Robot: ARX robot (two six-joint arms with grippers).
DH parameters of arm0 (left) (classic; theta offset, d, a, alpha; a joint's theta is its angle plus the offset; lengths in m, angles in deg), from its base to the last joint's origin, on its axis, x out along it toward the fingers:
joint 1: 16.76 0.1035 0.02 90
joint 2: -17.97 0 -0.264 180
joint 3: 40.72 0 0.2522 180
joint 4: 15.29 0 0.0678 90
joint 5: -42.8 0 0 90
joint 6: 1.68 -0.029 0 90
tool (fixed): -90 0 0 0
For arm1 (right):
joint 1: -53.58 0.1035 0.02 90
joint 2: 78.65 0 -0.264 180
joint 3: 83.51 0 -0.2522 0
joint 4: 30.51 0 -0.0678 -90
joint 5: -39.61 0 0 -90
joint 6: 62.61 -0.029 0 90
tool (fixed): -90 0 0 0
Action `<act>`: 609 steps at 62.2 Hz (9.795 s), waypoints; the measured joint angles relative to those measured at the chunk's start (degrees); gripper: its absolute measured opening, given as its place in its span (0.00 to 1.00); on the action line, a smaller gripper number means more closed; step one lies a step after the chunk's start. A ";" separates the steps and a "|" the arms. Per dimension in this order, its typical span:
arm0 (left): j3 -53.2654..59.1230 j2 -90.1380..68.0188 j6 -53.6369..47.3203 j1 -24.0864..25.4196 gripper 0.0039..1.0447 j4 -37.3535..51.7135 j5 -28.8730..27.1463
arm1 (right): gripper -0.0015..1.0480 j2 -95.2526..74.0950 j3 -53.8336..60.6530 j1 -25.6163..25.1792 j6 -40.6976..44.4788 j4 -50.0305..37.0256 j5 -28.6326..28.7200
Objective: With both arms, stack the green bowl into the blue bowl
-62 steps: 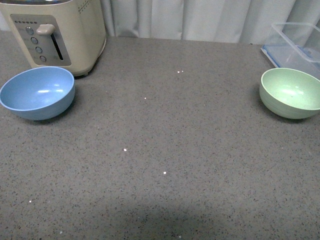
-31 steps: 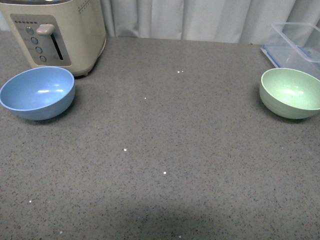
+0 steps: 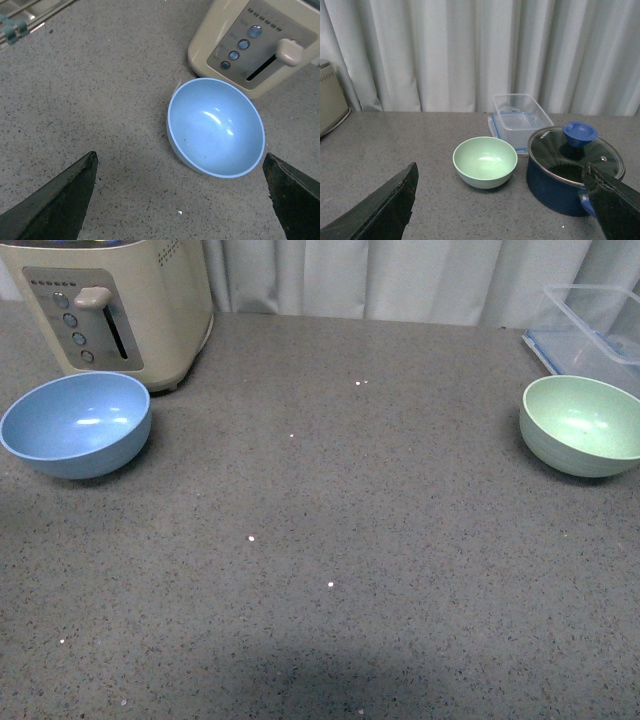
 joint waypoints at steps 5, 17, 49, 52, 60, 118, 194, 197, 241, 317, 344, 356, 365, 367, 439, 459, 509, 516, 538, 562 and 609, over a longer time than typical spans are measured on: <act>-3.67 -6.12 1.95 0.20 0.94 0.04 0.57 | 0.91 0.00 0.00 0.00 0.00 0.00 -0.02; -10.69 -16.63 4.33 -0.26 0.94 -0.42 0.63 | 0.91 0.00 0.00 0.00 0.00 0.00 -0.02; -20.24 -30.38 6.99 -1.40 0.94 -5.46 0.87 | 0.91 0.00 0.00 0.00 0.00 0.00 -0.04; -20.83 -31.87 7.28 -1.40 0.94 -5.46 0.92 | 0.91 0.00 0.00 0.00 0.00 0.00 -0.02; -23.54 -36.04 8.11 -1.07 0.94 -6.43 1.16 | 0.91 0.00 0.00 0.00 0.00 0.00 -0.02; -27.17 -37.77 7.06 -1.62 0.04 -8.55 1.14 | 0.91 0.00 0.00 0.00 0.00 0.00 -0.02; -22.88 -31.63 11.61 -32.52 0.04 -15.61 7.26 | 0.91 0.00 0.00 0.00 0.00 0.00 -0.02; -22.82 -31.63 11.98 -32.48 0.06 -15.41 7.37 | 0.91 0.00 0.00 0.00 0.00 0.00 -0.02; -17.25 -19.28 10.43 -19.45 0.94 -12.63 6.67 | 0.91 0.00 0.00 0.00 0.00 0.00 -0.04; 24.96 30.45 -25.18 -1.44 0.04 24.76 14.19 | 0.91 0.00 0.00 0.00 0.00 0.00 -0.02; 25.33 48.89 -25.22 -1.44 0.04 8.28 14.21 | 0.91 0.00 0.00 0.00 0.00 0.00 -0.04; 25.33 54.60 -25.22 -1.44 0.04 2.89 14.19 | 0.91 0.00 0.00 0.00 0.00 0.00 -0.02; 25.33 58.69 -25.22 -1.44 0.04 -1.07 14.21 | 0.91 0.00 0.00 0.00 0.00 0.00 -0.04; 25.33 59.47 -25.22 -1.44 0.04 -1.86 14.21 | 0.91 0.00 0.00 0.00 0.00 0.00 -0.04; 25.33 76.91 -25.24 -1.44 0.83 -19.65 14.21 | 0.91 0.00 0.00 0.00 0.00 0.00 -0.02; 25.33 76.96 -25.40 -1.44 0.94 -19.65 14.21 | 0.91 -10.88 -3.98 0.44 -1.92 5.64 -1.03; 25.33 76.96 -25.40 -1.44 0.94 -19.65 14.21 | 0.91 -94.49 -40.89 -6.19 36.15 -3.80 18.67; 25.33 76.96 -25.40 -1.44 0.94 -19.65 14.21 | 0.91 -99.97 -45.48 -5.44 38.12 -3.43 18.64; 25.33 76.96 -25.40 -1.44 0.94 -19.65 14.21 | 0.91 -112.06 -59.43 -2.95 41.03 0.57 19.98; 25.33 76.96 -25.40 -1.44 0.94 -19.65 14.21 | 0.82 -120.58 -67.78 -1.60 45.77 6.88 20.26; 25.33 76.96 -25.40 -1.44 0.94 -19.67 14.21 | 0.02 -118.31 -66.77 -0.04 50.49 5.09 16.37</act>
